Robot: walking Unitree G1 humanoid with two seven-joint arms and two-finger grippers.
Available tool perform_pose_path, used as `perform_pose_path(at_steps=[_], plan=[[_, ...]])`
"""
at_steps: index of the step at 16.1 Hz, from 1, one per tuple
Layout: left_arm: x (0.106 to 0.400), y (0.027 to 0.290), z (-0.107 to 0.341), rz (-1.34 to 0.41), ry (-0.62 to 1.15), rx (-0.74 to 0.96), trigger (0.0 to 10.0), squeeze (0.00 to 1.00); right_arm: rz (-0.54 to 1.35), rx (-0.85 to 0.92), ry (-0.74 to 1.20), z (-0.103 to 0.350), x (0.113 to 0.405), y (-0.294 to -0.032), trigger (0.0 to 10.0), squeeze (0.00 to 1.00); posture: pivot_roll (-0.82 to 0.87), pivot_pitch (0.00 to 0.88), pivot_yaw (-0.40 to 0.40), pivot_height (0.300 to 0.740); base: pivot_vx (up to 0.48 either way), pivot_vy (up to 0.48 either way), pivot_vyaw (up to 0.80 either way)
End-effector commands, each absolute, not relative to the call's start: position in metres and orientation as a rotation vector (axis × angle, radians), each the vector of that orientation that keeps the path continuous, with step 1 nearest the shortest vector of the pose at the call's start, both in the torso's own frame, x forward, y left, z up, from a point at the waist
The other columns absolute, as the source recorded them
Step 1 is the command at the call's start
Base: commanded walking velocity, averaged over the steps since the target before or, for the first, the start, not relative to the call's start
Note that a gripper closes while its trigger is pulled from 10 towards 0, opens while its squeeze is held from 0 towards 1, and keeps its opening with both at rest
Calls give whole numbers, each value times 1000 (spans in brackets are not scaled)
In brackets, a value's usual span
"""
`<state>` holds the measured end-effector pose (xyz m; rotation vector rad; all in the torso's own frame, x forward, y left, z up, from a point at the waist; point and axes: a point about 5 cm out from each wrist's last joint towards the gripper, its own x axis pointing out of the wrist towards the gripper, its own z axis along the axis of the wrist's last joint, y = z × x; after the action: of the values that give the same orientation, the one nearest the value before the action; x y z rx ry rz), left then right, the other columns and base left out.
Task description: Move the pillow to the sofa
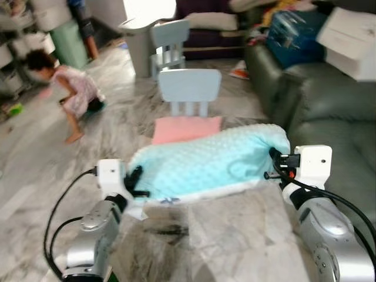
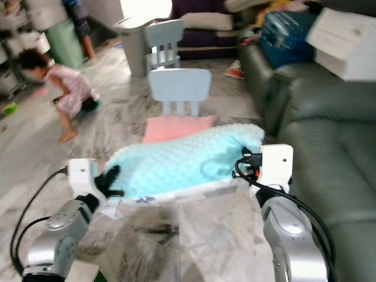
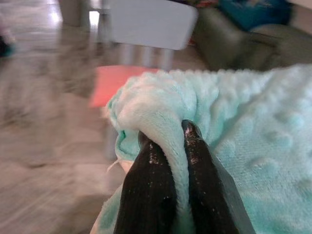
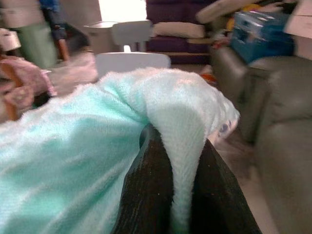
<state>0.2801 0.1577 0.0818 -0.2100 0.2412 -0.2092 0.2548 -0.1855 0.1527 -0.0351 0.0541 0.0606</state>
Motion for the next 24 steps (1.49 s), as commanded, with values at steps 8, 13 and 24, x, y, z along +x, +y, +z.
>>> perform_pose_path(at_steps=[8,13,24], plan=[[287,159,88,-227,220,-264,10000,0,36,-51,33,161,254,-191,10000,0,-229,0,39,740,0,0,-800],[287,159,87,-237,231,-295,10000,0,30,-50,35,161,252,-192,10000,0,-237,0,44,740,0,0,-800],[285,152,84,-311,300,-307,10000,0,27,-44,35,161,249,-189,10000,0,-240,0,57,740,245,0,-484]])
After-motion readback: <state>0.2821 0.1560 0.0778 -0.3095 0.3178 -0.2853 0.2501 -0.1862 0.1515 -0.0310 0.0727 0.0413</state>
